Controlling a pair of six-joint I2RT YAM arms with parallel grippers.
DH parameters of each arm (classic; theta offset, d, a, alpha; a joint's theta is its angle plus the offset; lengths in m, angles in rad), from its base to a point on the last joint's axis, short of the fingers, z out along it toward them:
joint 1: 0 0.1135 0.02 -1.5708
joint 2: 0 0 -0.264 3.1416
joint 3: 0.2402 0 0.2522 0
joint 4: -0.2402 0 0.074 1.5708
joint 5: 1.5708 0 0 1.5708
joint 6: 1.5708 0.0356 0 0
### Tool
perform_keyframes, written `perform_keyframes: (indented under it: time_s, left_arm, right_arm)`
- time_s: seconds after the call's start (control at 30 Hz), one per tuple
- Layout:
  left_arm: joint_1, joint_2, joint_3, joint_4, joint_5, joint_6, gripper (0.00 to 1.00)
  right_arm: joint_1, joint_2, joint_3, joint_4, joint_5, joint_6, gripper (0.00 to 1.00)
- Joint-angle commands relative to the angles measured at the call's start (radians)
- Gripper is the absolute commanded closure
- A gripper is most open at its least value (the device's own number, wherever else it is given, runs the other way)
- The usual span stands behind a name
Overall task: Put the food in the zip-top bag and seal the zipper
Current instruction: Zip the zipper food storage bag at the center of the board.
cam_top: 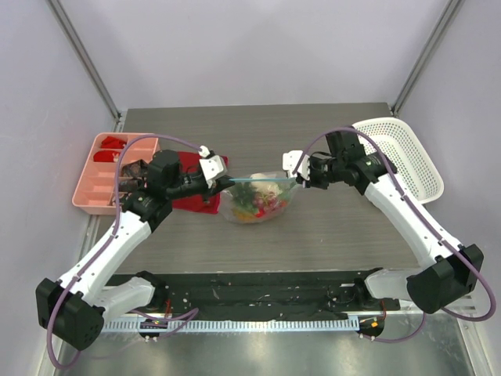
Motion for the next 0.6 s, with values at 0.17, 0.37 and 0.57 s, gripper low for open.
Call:
perform_keyframes:
  time_s: [0.17,0.37,0.57]
  left_arm:
    - [0.042,-0.009,0.026,0.059,-0.025,0.007,1.00]
    - [0.042,0.000,0.034,0.064,-0.007,-0.002,1.00]
    - [0.019,0.020,0.060,0.061,0.062,-0.017,1.00]
  right_arm:
    - [-0.123,-0.029,0.011,-0.216,0.169,-0.121,0.99]
    - [-0.140,-0.029,0.031,-0.245,0.161,-0.140,0.93]
    - [-0.115,0.003,0.181,-0.244,-0.050,0.007,0.27]
